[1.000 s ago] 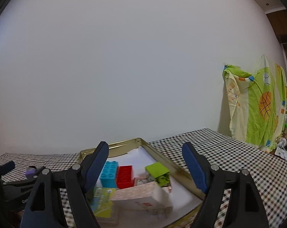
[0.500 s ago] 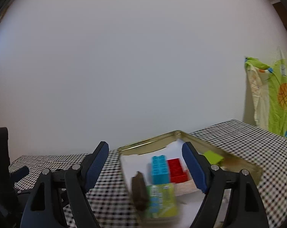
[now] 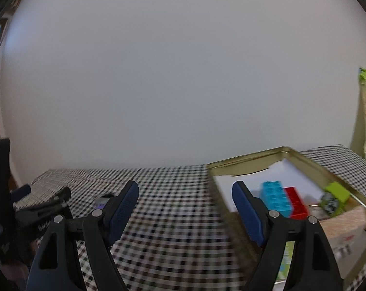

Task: Organize rigid objects
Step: 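Grasp the purple block with the right gripper while the left grasps the grey sequined object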

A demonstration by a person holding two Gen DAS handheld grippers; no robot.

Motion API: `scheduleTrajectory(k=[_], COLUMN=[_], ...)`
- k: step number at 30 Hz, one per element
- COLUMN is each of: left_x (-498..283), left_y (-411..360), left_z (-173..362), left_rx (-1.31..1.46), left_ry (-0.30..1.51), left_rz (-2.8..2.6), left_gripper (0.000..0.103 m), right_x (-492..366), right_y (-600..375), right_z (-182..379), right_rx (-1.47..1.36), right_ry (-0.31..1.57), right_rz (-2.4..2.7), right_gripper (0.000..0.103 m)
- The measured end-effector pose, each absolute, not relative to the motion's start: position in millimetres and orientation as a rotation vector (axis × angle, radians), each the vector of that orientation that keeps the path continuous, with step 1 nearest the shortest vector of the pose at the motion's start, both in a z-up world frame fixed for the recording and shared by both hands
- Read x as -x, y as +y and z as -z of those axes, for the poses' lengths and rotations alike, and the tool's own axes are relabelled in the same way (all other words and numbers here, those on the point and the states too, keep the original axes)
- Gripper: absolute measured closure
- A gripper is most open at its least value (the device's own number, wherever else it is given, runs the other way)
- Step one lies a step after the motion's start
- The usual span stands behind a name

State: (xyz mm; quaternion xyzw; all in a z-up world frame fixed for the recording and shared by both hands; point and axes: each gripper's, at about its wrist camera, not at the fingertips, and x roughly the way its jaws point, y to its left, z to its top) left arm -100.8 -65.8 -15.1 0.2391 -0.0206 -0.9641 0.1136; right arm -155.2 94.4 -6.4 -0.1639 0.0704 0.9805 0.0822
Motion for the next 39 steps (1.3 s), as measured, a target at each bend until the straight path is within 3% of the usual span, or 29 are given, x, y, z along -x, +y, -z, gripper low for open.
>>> scheduleTrajectory(k=[18,21,23,25,31,39], left_x=[132,133,137,136,132,123], left_y=[-122,-118,-121,-122,-122,-104], left_z=[31,33,33,34,34,32], left_rx=[-0.822,-0.829,-0.828,-0.825,-0.819,-0.872], left_ry=[0.151,0.140,0.134,0.127,0.111,0.155], left_rz=[2.663,2.662,2.663,2.665,2.683,2.853], left_gripper=[0.001,0.001,0.001,0.001,0.001,0.001], right_x=[257,267,274,277,259,190], right_y=[21,16,16,21,46,74], right_z=[45,49,56,62,57,30], right_rx=[1.191,1.239,1.327,1.381,1.285,0.959], right_ry=[0.172,0.137,0.143,0.190,0.338,0.123], right_rz=[-3.085,-3.068,-3.038,-3.016,-3.067,-3.080], right_gripper=[0.022,0.035,0.058,0.059,0.061,0.061])
